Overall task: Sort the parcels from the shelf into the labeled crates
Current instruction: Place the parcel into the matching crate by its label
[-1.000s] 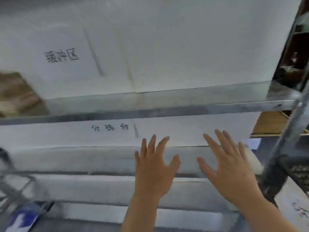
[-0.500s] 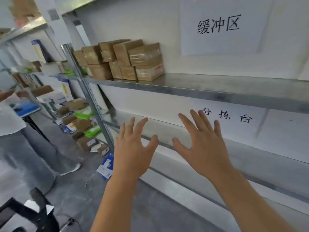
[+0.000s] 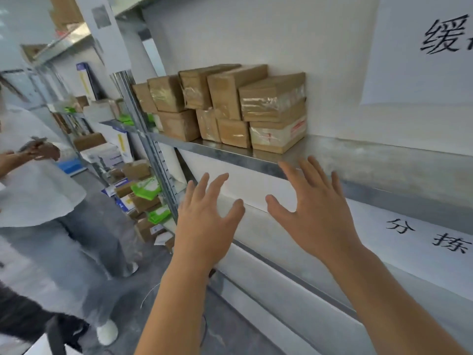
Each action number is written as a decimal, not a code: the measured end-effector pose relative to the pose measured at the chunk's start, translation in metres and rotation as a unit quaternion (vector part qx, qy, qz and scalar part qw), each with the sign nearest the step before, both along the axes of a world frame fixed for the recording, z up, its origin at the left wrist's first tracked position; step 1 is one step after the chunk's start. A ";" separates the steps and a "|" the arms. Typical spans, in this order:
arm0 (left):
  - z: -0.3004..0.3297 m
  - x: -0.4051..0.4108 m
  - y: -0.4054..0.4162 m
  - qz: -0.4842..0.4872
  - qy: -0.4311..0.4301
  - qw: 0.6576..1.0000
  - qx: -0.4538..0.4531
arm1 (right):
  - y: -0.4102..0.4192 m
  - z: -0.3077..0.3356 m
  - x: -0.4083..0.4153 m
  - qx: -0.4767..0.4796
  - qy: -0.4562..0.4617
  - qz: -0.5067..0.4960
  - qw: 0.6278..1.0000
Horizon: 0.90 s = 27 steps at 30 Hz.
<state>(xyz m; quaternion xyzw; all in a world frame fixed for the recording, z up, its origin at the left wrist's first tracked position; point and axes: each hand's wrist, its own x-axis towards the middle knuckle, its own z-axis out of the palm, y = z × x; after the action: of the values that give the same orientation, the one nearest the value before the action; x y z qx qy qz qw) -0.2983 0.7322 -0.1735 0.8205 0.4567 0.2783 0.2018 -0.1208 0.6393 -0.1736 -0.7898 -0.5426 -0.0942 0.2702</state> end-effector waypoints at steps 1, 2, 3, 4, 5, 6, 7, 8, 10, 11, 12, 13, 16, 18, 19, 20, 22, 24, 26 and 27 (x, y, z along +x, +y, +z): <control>0.006 0.011 0.014 0.000 -0.005 1.000 -0.003 | 0.015 0.007 0.011 0.010 0.005 0.004 1.000; 0.013 0.023 0.028 -0.001 -0.015 1.000 -0.005 | 0.028 0.014 0.022 0.023 0.014 0.006 1.000; 0.021 0.035 0.040 0.000 -0.029 1.000 -0.003 | 0.040 0.020 0.032 0.036 0.026 0.008 0.999; 0.028 0.047 0.052 0.001 -0.044 0.999 0.004 | 0.052 0.026 0.042 0.048 0.037 0.010 0.998; 0.036 0.059 0.064 0.001 -0.061 0.998 0.011 | 0.064 0.031 0.051 0.062 0.046 0.009 0.997; 0.043 0.072 0.074 -0.005 -0.081 0.997 0.015 | 0.075 0.035 0.060 0.078 0.057 0.007 0.995; 0.048 0.084 0.084 -0.016 -0.106 0.994 0.012 | 0.085 0.039 0.067 0.093 0.072 0.002 0.993; 0.053 0.094 0.090 -0.028 -0.134 0.991 0.004 | 0.094 0.041 0.073 0.104 0.094 -0.002 0.990; 0.060 0.113 0.101 -0.047 -0.185 0.982 -0.010 | 0.108 0.047 0.081 0.126 0.146 -0.005 0.981; 0.061 0.121 0.107 -0.050 -0.212 0.976 -0.012 | 0.115 0.051 0.084 0.137 0.168 -0.007 0.976; 0.061 0.128 0.112 -0.047 -0.237 0.970 -0.011 | 0.121 0.054 0.085 0.149 0.186 -0.010 0.971; 0.060 0.133 0.117 -0.039 -0.255 0.966 -0.007 | 0.128 0.056 0.086 0.159 0.199 -0.013 0.967; 0.056 0.144 0.120 -0.004 -0.265 0.964 0.022 | 0.143 0.062 0.086 0.188 0.221 -0.023 0.957; 0.052 0.147 0.119 -0.007 -0.274 0.961 0.022 | 0.150 0.066 0.085 0.213 0.237 -0.026 0.948; 0.050 0.149 0.120 -0.011 -0.277 0.961 0.016 | 0.152 0.068 0.084 0.223 0.249 -0.029 0.942; 0.049 0.151 0.121 -0.015 -0.277 0.961 0.008 | 0.154 0.069 0.083 0.231 0.260 -0.032 0.937; 0.048 0.153 0.127 -0.028 -0.293 0.956 -0.018 | 0.159 0.069 0.080 0.244 0.271 -0.033 0.931; 0.051 0.152 0.130 -0.048 -0.344 0.936 -0.060 | 0.161 0.069 0.076 0.267 0.293 -0.036 0.917; 0.056 0.151 0.132 -0.061 -0.382 0.919 -0.077 | 0.161 0.075 0.073 0.298 0.323 -0.046 0.897; 0.058 0.151 0.133 -0.063 -0.391 0.915 -0.073 | 0.159 0.079 0.071 0.309 0.333 -0.050 0.890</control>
<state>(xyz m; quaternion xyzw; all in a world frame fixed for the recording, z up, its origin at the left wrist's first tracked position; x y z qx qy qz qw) -0.1478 0.8647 -0.1153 0.6565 0.3076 0.5293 0.4406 -0.0501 0.7982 -0.0944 -0.6777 -0.3243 -0.0021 0.6600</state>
